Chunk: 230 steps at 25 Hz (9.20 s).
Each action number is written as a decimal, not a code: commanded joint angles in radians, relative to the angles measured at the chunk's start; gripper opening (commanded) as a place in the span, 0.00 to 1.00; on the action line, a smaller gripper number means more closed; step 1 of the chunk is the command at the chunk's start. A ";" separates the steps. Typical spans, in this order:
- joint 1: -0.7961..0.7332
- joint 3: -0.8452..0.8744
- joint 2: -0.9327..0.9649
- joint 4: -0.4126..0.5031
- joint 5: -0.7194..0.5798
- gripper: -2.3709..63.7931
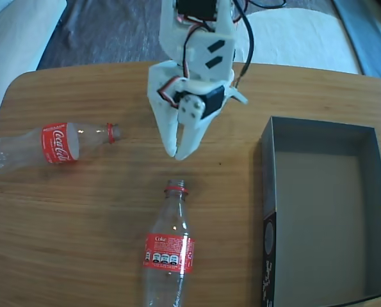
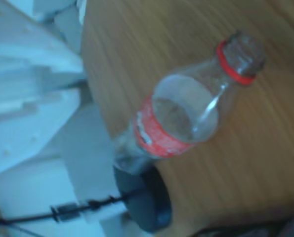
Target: Grasp the bottles and put them in the box.
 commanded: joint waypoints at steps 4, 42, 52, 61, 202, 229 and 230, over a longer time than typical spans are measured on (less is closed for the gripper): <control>-0.006 -0.130 -0.106 0.107 -0.216 0.04; 0.124 0.021 -0.383 -0.308 -0.474 0.84; 0.081 0.152 -0.391 -0.472 -0.512 0.84; 0.071 0.236 -0.391 -0.476 -0.505 0.83; -0.966 -0.529 -0.615 0.377 0.549 0.04; -0.302 -0.741 -0.597 0.391 0.626 0.46; -0.255 -0.739 -0.597 0.391 0.655 0.46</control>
